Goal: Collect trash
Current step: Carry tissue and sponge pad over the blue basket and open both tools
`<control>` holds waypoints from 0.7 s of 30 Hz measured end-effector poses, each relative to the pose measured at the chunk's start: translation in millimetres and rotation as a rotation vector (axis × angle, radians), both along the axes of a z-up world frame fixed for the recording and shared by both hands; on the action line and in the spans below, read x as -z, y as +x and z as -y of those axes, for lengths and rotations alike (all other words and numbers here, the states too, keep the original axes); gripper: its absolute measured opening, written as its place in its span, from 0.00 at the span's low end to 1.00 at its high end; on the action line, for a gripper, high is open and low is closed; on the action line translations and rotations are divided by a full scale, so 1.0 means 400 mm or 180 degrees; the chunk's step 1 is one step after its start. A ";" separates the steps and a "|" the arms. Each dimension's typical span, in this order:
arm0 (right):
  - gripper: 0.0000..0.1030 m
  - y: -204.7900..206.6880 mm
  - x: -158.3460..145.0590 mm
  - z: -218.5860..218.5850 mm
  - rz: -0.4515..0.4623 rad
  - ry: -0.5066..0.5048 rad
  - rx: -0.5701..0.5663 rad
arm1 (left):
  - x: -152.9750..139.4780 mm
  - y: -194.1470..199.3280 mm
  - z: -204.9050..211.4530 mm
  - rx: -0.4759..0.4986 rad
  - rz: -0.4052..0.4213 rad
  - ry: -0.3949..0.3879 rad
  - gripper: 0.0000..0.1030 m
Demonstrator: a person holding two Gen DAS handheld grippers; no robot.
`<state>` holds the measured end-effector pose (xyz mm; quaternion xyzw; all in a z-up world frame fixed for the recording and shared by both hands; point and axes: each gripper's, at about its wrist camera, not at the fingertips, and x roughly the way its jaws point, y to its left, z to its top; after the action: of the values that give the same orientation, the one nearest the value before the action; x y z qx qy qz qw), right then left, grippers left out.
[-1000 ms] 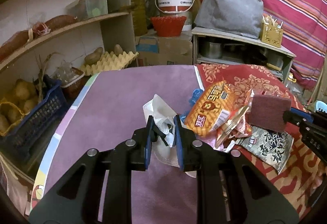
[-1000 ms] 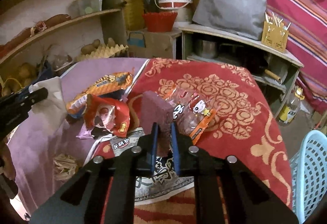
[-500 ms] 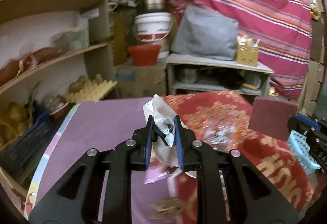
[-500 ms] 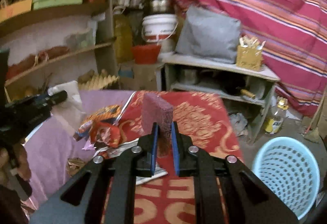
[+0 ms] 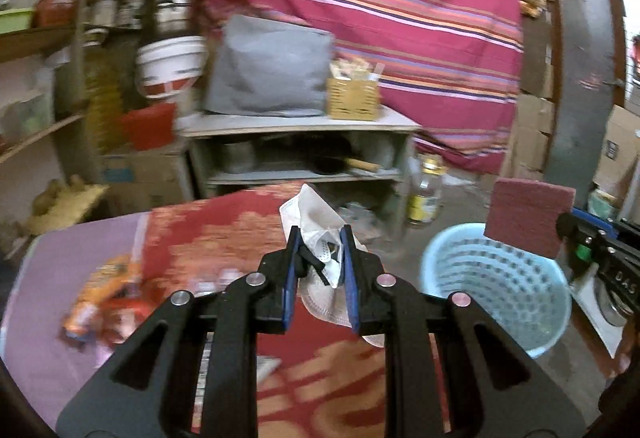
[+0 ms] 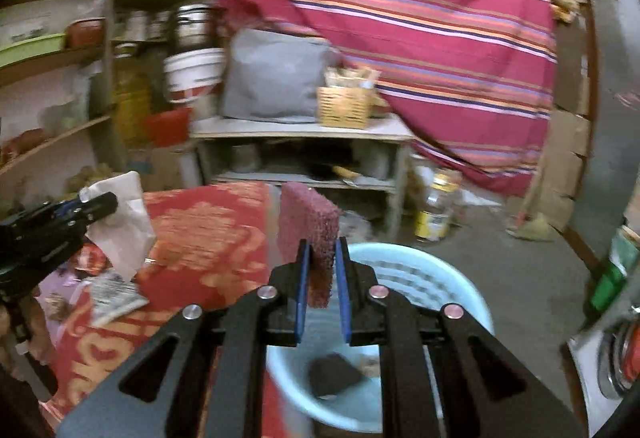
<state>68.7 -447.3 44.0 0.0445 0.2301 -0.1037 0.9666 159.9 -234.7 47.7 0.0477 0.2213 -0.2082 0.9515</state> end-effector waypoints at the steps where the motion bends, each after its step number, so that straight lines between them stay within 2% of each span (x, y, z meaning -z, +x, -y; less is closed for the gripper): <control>1: 0.13 -0.007 0.008 0.032 -0.0028 0.0011 0.0064 | 0.005 -0.002 0.035 0.0084 -0.0018 -0.0011 0.18; 7: 0.13 -0.042 0.035 0.163 -0.0099 0.0151 0.0323 | 0.038 -0.015 0.202 0.0394 -0.0101 0.0010 0.18; 12: 0.13 -0.049 0.055 0.221 -0.0169 0.0200 0.0424 | 0.072 -0.029 0.331 0.0581 -0.0125 0.0133 0.18; 15: 0.13 -0.043 0.072 0.232 -0.0241 0.0207 0.0436 | 0.098 -0.019 0.371 0.0619 -0.0180 0.0199 0.26; 21: 0.13 -0.037 0.080 0.231 -0.0277 0.0230 0.0413 | 0.127 0.005 0.363 0.0516 -0.0273 0.0234 0.54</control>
<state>54.0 -539.8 11.9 0.0896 0.2721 -0.1596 0.9447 161.8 -379.7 -3.0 0.0914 0.2647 -0.2780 0.9188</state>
